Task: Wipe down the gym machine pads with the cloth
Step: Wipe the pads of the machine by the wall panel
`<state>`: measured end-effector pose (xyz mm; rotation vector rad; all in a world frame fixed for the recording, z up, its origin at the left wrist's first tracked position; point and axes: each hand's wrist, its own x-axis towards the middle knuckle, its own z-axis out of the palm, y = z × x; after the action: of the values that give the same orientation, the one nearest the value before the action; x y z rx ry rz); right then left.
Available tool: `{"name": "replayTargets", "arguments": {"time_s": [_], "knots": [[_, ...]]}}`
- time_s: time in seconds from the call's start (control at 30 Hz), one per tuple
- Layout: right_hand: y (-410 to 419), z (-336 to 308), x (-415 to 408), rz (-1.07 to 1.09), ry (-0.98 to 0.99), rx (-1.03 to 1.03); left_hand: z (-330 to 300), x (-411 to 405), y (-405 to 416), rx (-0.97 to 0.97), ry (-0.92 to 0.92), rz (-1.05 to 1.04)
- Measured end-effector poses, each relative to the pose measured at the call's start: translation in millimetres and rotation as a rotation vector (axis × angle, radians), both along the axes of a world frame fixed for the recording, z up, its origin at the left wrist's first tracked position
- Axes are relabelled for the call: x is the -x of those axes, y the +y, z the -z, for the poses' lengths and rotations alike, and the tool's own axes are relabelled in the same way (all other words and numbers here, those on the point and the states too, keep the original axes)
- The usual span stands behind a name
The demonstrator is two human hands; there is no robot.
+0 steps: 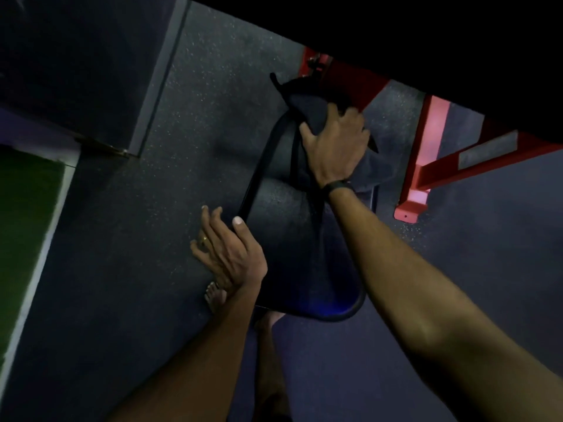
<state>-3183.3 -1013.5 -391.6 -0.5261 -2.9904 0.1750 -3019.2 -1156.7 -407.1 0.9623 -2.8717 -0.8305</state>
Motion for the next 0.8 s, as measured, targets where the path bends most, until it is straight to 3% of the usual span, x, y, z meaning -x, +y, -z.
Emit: {"name": "replayTargets", "arguments": {"time_s": [0.17, 0.23, 0.33, 0.5, 0.63, 0.73, 0.8], "knots": [[-41, -13, -146, -0.470, 0.014, 0.177, 4, -2, -2, 0.009, -0.034, -0.032], [-35, -15, -157, -0.565, -0.015, 0.212, 3, -6, -2, 0.017, -0.049, -0.066], [-19, -2, -93, -0.563, 0.034, 0.148, 2, -3, -1, 0.006, 0.013, -0.043], [-11, 6, 22, -0.272, -0.031, -0.025, 0, -3, 0, -0.023, 0.053, -0.040], [-34, 2, -48, -0.328, 0.097, 0.092, 1, -4, 0, -0.003, 0.057, -0.043], [-46, -9, -129, -0.514, 0.066, 0.211, 6, -3, -1, 0.013, 0.000, -0.071], [-41, -10, -133, -0.612, 0.037, 0.218, 6, -3, -1, 0.031, -0.024, -0.079]]}}
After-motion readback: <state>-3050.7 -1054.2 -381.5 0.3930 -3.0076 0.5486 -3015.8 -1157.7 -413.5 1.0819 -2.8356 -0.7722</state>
